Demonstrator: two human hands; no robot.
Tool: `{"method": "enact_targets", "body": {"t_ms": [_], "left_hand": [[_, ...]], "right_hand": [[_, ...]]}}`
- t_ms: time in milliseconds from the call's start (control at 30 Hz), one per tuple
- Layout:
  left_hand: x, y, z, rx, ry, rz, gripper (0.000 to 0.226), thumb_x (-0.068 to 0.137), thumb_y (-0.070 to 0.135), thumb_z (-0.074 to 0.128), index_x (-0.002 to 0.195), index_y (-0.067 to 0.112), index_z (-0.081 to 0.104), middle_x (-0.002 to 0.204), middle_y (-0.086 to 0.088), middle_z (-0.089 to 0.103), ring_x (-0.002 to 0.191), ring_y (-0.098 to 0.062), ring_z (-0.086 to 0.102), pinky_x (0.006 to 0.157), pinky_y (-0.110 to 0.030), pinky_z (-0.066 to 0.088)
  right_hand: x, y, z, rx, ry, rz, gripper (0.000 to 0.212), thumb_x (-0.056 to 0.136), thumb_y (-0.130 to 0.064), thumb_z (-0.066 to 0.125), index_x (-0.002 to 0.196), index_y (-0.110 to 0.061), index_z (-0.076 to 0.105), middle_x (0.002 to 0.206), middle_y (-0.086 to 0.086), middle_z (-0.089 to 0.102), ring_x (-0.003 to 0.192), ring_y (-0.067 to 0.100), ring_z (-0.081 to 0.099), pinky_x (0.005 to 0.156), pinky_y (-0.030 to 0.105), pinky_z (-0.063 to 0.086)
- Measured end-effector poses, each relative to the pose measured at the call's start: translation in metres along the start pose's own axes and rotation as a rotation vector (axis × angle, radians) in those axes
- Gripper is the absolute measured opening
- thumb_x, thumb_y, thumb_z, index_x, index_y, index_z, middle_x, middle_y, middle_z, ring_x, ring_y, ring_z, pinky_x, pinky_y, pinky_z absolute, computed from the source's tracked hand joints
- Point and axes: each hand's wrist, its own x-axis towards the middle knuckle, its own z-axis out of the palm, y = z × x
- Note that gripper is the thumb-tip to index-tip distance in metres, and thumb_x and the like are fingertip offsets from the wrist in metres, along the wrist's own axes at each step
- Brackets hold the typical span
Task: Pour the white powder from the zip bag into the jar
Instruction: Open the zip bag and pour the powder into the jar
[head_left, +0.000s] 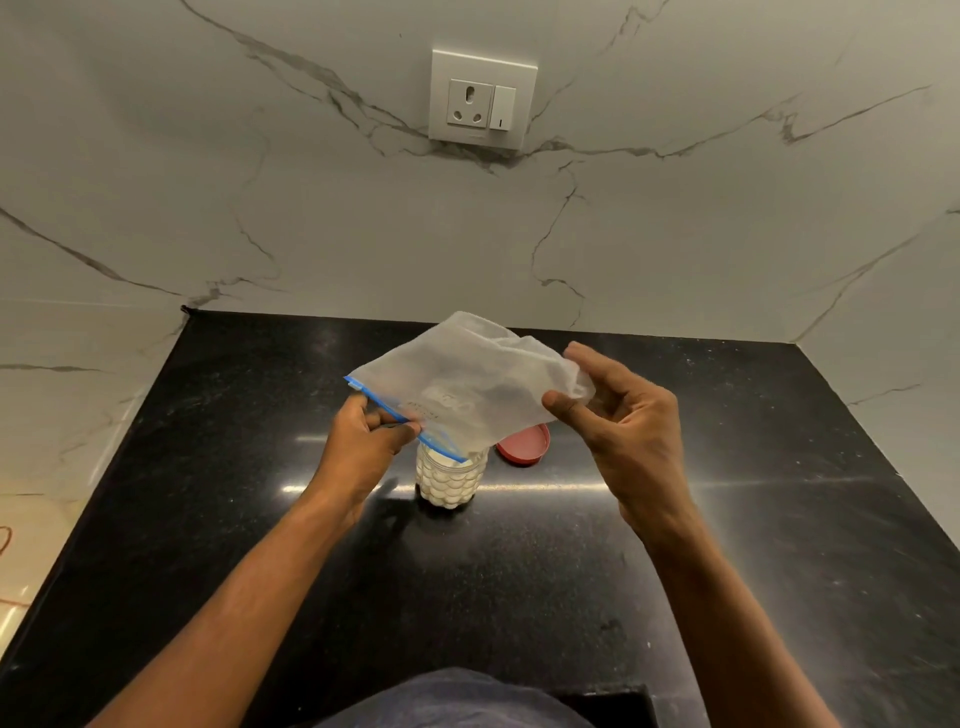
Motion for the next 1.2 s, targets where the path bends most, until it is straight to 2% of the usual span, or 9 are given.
{"method": "enact_targets", "body": {"t_ms": [167,333,467,533,633,767,933,1067,1200], "left_hand": [[0.001,0.000,0.001,0.008,-0.004,0.006,0.047,0.093,0.001,0.078,0.130,0.024,0.059,0.109,0.005,0.079,0.095,-0.004,0.075,0.063,-0.014,0.058],[0.001,0.001,0.000,0.032,-0.008,0.004,0.050,0.093,-0.002,0.077,0.130,0.024,0.058,0.104,0.013,0.077,0.084,0.008,0.075,0.057,-0.007,0.056],[0.001,0.004,0.002,0.050,-0.026,0.010,0.051,0.094,-0.003,0.076,0.132,0.026,0.057,0.106,0.014,0.077,0.086,0.007,0.075,0.063,-0.012,0.056],[0.001,0.005,0.003,0.048,-0.031,0.013,0.051,0.094,-0.002,0.075,0.131,0.028,0.057,0.105,0.016,0.077,0.089,0.005,0.073,0.068,-0.014,0.054],[0.001,0.004,0.002,0.044,-0.030,0.016,0.050,0.094,-0.003,0.074,0.126,0.032,0.058,0.100,0.018,0.077,0.091,0.004,0.074,0.069,-0.014,0.056],[-0.001,0.004,0.002,0.049,-0.027,0.030,0.051,0.094,-0.002,0.074,0.118,0.040,0.058,0.102,0.018,0.077,0.092,0.003,0.074,0.063,-0.012,0.058],[0.000,0.004,0.002,0.068,-0.025,0.033,0.048,0.095,-0.002,0.075,0.116,0.038,0.059,0.090,0.028,0.079,0.084,0.015,0.073,0.062,-0.009,0.055],[-0.002,0.004,-0.001,0.051,-0.025,0.033,0.051,0.094,-0.003,0.075,0.124,0.035,0.059,0.104,0.015,0.079,0.093,0.006,0.075,0.068,-0.014,0.058],[-0.001,0.003,0.000,0.052,-0.026,0.037,0.053,0.094,-0.005,0.074,0.116,0.040,0.058,0.103,0.015,0.077,0.086,0.013,0.073,0.060,-0.007,0.056]], "right_hand": [[0.005,-0.002,0.002,-0.239,-0.068,-0.071,0.030,0.085,-0.005,0.084,0.102,-0.028,0.076,0.109,-0.013,0.075,0.107,0.021,0.075,0.086,0.027,0.063],[0.009,-0.015,0.009,-0.553,-0.160,-0.165,0.081,0.077,-0.032,0.093,0.147,-0.025,0.053,0.138,0.000,0.063,0.124,0.014,0.059,0.098,0.027,0.053],[0.015,-0.025,0.019,-0.423,-0.059,-0.290,0.018,0.086,-0.026,0.087,0.099,-0.018,0.077,0.092,-0.011,0.076,0.083,0.003,0.070,0.070,0.017,0.052],[0.018,-0.025,0.022,-0.440,0.044,-0.277,0.023,0.080,-0.032,0.091,0.083,-0.015,0.075,0.082,-0.006,0.074,0.076,0.010,0.068,0.064,0.026,0.054],[0.019,-0.031,0.024,-0.574,-0.026,-0.269,0.056,0.073,-0.054,0.087,0.116,-0.022,0.071,0.107,-0.003,0.074,0.105,0.017,0.063,0.081,0.026,0.053],[0.022,-0.045,0.030,-0.570,-0.123,-0.408,0.102,0.076,-0.059,0.084,0.158,-0.021,0.037,0.150,0.003,0.057,0.138,0.017,0.051,0.105,0.016,0.038],[0.032,-0.050,0.044,-0.613,0.000,-0.557,0.007,0.088,-0.014,0.083,0.094,-0.011,0.079,0.106,0.004,0.078,0.100,0.022,0.072,0.081,0.048,0.061],[0.037,-0.055,0.043,-0.585,-0.188,-0.408,0.063,0.084,-0.034,0.087,0.139,-0.024,0.059,0.141,0.003,0.065,0.125,0.015,0.061,0.097,0.028,0.054],[0.038,-0.047,0.047,-0.572,-0.057,-0.484,0.019,0.090,-0.018,0.082,0.103,-0.004,0.079,0.108,0.010,0.078,0.100,0.025,0.070,0.082,0.048,0.061]]}}
